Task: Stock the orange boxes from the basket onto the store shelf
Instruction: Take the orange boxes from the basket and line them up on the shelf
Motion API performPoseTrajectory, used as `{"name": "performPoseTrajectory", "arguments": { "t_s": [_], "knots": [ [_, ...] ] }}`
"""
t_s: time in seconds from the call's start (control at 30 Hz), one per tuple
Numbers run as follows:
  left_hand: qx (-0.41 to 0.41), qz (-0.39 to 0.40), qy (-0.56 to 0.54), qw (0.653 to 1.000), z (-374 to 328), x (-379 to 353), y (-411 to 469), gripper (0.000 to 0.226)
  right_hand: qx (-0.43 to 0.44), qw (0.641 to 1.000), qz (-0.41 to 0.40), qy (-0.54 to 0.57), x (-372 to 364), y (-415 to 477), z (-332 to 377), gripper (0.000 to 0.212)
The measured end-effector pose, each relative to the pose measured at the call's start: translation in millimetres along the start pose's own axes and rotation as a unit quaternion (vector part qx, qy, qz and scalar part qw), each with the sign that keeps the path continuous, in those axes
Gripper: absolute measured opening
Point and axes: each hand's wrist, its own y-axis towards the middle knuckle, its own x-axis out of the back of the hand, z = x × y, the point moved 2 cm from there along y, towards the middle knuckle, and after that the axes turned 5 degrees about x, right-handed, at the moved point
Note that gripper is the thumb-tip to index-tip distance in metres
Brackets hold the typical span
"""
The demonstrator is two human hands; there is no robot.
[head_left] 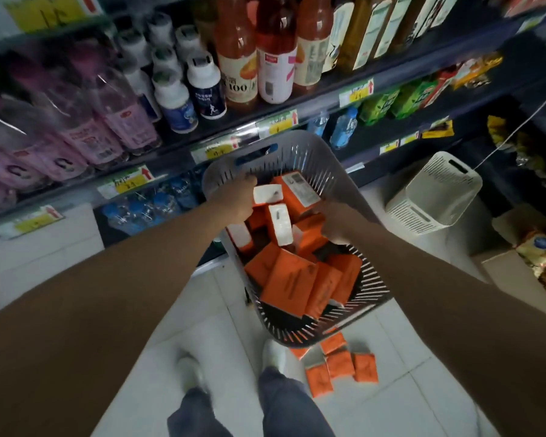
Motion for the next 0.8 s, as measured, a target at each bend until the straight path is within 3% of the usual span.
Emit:
{"name": "performPoseTrajectory", "arguments": {
  "t_s": [0.27, 0.47, 0.8],
  "knots": [
    [0.028, -0.018, 0.037, 0.999, 0, -22, 20, 0.041, 0.049, 0.997, 0.063, 0.005, -30, 34, -14, 0.062],
    [0.035, -0.060, 0.027, 0.997, -1, -23, 27, 0.034, 0.037, 0.998, 0.052, -0.018, -42, 44, -17, 0.060],
    [0.025, -0.056, -0.114, 0.992, -23, 66, -12, 0.040, -0.036, 0.998, -0.012, -0.043, 57, 14, 22, 0.035]
  ]
}}
